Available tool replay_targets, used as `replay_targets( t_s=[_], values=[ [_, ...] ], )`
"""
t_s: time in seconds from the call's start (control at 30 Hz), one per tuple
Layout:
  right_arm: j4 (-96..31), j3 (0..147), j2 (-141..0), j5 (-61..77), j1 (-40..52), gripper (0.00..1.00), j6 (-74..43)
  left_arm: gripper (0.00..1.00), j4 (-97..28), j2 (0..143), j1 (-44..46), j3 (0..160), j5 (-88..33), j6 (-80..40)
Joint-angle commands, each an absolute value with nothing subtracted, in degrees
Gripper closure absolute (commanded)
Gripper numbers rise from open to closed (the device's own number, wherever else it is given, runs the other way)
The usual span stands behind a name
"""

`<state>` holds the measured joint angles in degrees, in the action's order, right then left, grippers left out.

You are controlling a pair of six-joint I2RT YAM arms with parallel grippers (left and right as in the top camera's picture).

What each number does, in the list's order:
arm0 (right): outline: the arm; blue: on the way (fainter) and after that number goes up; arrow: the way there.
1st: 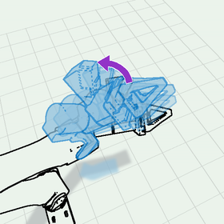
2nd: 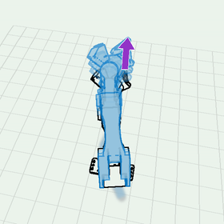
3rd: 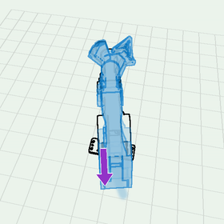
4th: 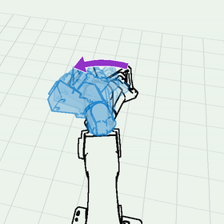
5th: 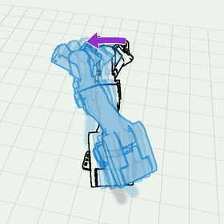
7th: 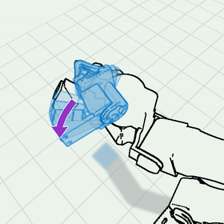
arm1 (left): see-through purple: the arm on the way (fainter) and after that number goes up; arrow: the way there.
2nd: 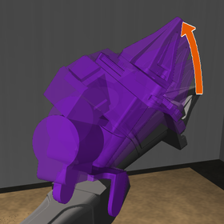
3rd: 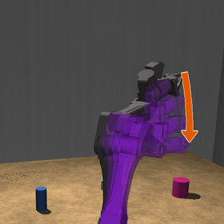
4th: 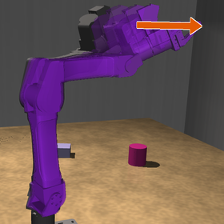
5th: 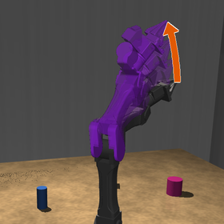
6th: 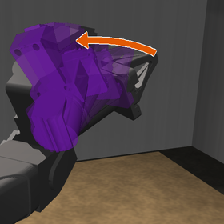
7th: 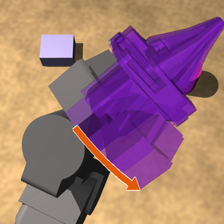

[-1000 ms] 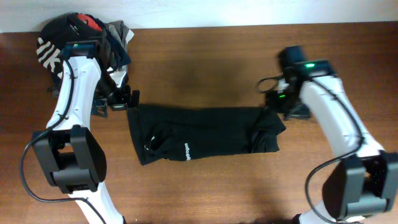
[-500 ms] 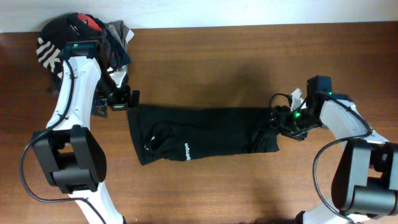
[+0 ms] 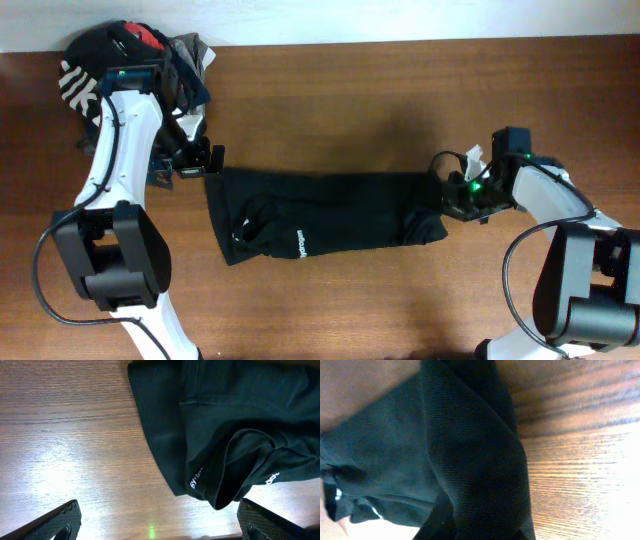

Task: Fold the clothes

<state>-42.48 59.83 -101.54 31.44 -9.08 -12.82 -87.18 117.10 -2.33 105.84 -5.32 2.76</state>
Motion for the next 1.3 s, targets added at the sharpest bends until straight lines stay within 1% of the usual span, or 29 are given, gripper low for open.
replay_targets(
  t_s=[0.0,0.1,0.2,0.3,0.43,0.63,0.77,0.93,0.97,1.0,1.03,1.07,1.1,1.17,1.27],
  values=[
    [-43.75,64.2,-101.34,32.73,-8.19,0.82,-12.27,0.01,-87.26,115.7,-2.63,105.62,-5.13,2.17],
    [-45.08,66.65,-101.34,30.68,-6.42,0.8,-12.27,0.01,-87.24,115.7,-2.63,105.62,-5.13,2.17],
    [-46.11,67.7,-101.34,26.48,-4.71,0.73,-12.29,0.01,-87.26,115.7,-2.63,105.62,-5.1,2.17],
    [-47.03,67.75,-101.36,21.45,-2.72,0.69,-12.34,0.01,-87.26,115.7,-2.63,105.62,-5.13,2.17],
    [-48.23,67.72,-101.36,17.02,-1.06,0.67,-12.32,0.0,-87.24,115.7,-2.63,105.62,-5.13,2.17],
    [-47.75,67.72,-101.36,17.28,1.63,0.68,-12.29,0.01,-87.24,115.7,-2.63,105.62,-5.13,2.17],
    [-45.78,67.72,-101.38,17.3,4.78,0.73,-12.34,0.01,-87.24,115.7,-2.63,105.62,-5.13,2.17],
    [-43.51,67.72,-101.43,17.26,10.04,0.72,-12.95,0.01,-87.26,115.7,-2.61,105.62,-5.13,2.17],
    [-43.4,67.72,-101.43,17.26,10.81,0.71,-12.95,0.01,-87.26,115.7,-2.61,105.62,-5.13,2.17],
    [-43.27,67.72,-101.43,17.23,11.42,0.66,-12.93,0.01,-87.26,115.7,-2.63,105.62,-5.13,2.17],
    [-43.18,67.72,-101.43,17.26,12.05,0.57,-12.93,0.01,-87.26,115.7,-2.63,105.62,-5.13,2.17],
    [-43.03,67.72,-101.43,17.26,12.86,0.41,-12.91,0.0,-87.29,115.7,-2.63,105.62,-5.13,2.17],
    [-42.85,67.72,-101.43,17.28,13.58,0.38,-12.71,0.0,-87.48,115.7,-2.63,105.62,-5.13,2.17],
    [-42.85,67.9,-101.38,17.34,13.8,0.39,-13.06,0.01,-87.64,115.7,-2.63,105.62,-5.13,2.17],
    [-47.13,71.31,-100.36,17.06,12.8,0.46,-13.17,0.01,-87.61,115.7,-2.63,105.62,-5.1,2.2]
  ],
)
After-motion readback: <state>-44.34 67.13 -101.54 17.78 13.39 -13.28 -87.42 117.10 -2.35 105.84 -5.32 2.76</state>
